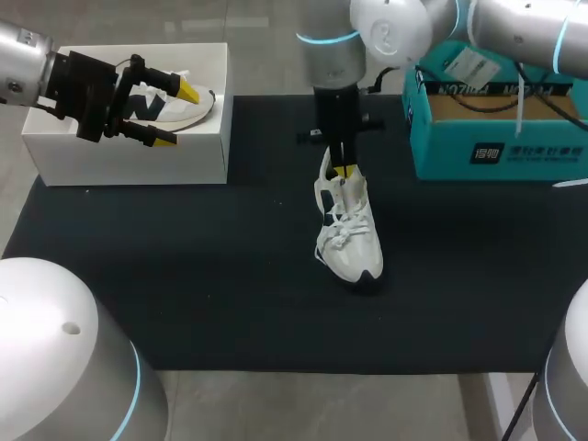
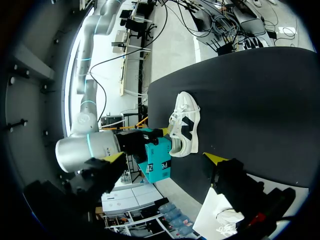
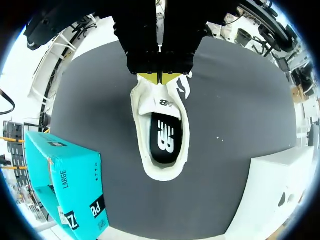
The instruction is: Take the shoe out of the shoebox, open the shoe tongue, remove and reinsert the insole, then place the shoe into the shoebox
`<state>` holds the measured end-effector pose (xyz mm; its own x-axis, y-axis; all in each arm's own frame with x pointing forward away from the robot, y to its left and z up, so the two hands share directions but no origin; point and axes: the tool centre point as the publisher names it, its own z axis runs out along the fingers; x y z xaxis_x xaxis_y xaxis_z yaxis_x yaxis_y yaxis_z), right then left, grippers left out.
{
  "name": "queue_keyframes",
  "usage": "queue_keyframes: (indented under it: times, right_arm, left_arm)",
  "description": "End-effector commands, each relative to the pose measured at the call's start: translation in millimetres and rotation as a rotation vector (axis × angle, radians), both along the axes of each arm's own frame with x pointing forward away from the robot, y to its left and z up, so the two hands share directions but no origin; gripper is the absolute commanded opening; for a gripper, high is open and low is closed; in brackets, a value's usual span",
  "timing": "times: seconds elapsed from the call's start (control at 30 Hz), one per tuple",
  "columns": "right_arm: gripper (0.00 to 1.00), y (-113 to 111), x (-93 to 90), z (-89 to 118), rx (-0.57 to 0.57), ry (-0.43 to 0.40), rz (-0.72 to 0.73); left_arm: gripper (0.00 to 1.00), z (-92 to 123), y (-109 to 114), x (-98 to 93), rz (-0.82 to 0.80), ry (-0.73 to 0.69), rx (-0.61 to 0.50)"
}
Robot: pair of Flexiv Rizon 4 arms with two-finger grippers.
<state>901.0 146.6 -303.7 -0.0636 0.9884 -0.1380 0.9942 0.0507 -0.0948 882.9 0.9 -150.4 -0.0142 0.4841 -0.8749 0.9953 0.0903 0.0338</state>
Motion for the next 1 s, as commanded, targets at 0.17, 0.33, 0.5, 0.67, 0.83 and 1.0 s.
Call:
queue_keyframes:
  times: [0.17,0.33,0.5,0.67,0.83,1.0]
  right_arm:
    - [0.0,5,-9.6,8,-0.037,-0.162,0.031]
    - [0.0,5,-9.6,8,-0.037,-0.162,0.031]
    - [0.0,5,-9.6,8,-0.037,-0.162,0.031]
    - [0.0,-1,1.5,17,-0.138,-0.284,0.516]
    - [0.0,9,-17.9,10,0.025,-0.449,1.152]
    - [0.0,5,-43.6,9,0.175,-0.511,1.367]
  left_arm:
    - [1.0,0,0,1.1,-0.002,0.001,0.004]
    - [1.0,0,0,1.1,-0.002,0.001,0.004]
    - [1.0,0,0,1.1,-0.002,0.001,0.004]
    - [1.0,0,0,1.1,-0.002,0.001,0.004]
    - [1.0,0,0,1.1,-0.002,0.001,0.004]
    - [1.0,0,0,1.1,-0.002,0.001,0.004]
